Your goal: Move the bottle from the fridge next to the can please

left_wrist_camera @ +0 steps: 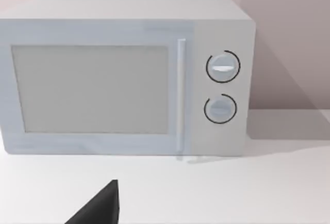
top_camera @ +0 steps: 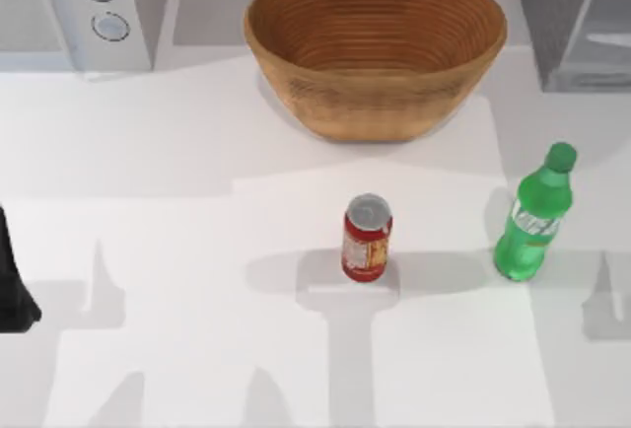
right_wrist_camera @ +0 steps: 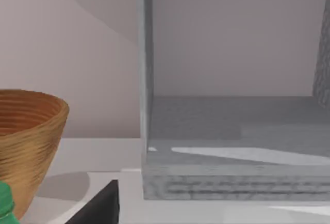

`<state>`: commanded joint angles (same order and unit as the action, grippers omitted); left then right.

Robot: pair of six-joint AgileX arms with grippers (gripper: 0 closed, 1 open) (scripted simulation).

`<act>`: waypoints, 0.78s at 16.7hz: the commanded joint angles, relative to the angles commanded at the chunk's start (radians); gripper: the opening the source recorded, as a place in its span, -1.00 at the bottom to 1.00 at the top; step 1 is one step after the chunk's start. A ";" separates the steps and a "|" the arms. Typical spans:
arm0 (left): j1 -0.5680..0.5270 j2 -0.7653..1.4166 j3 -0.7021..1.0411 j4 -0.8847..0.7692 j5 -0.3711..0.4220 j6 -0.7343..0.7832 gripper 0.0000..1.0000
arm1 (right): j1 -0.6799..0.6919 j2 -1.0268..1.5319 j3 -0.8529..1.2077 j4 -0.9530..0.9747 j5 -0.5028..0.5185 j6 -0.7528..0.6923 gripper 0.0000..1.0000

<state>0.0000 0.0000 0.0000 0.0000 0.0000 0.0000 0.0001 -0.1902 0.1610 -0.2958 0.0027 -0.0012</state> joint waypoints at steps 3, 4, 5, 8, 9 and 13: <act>0.000 0.000 0.000 0.000 0.000 0.000 1.00 | 0.000 -0.136 0.111 -0.254 -0.002 0.000 1.00; 0.000 0.000 0.000 0.000 0.000 0.000 1.00 | 0.000 -0.184 0.150 -0.346 -0.002 0.000 1.00; 0.000 0.000 0.000 0.000 0.000 0.000 1.00 | 0.000 -0.232 0.190 -0.441 -0.003 0.000 1.00; 0.000 0.000 0.000 0.000 0.000 0.000 1.00 | -0.001 -0.372 0.304 -0.717 -0.004 -0.002 1.00; 0.000 0.000 0.000 0.000 0.000 0.000 1.00 | -0.001 -0.415 0.339 -0.802 -0.004 -0.003 1.00; 0.000 0.000 0.000 0.000 0.000 0.000 1.00 | -0.003 -0.553 0.452 -1.069 -0.004 -0.008 1.00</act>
<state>0.0000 0.0000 0.0000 0.0000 0.0000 0.0000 -0.0028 -0.7436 0.6134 -1.3647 -0.0009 -0.0090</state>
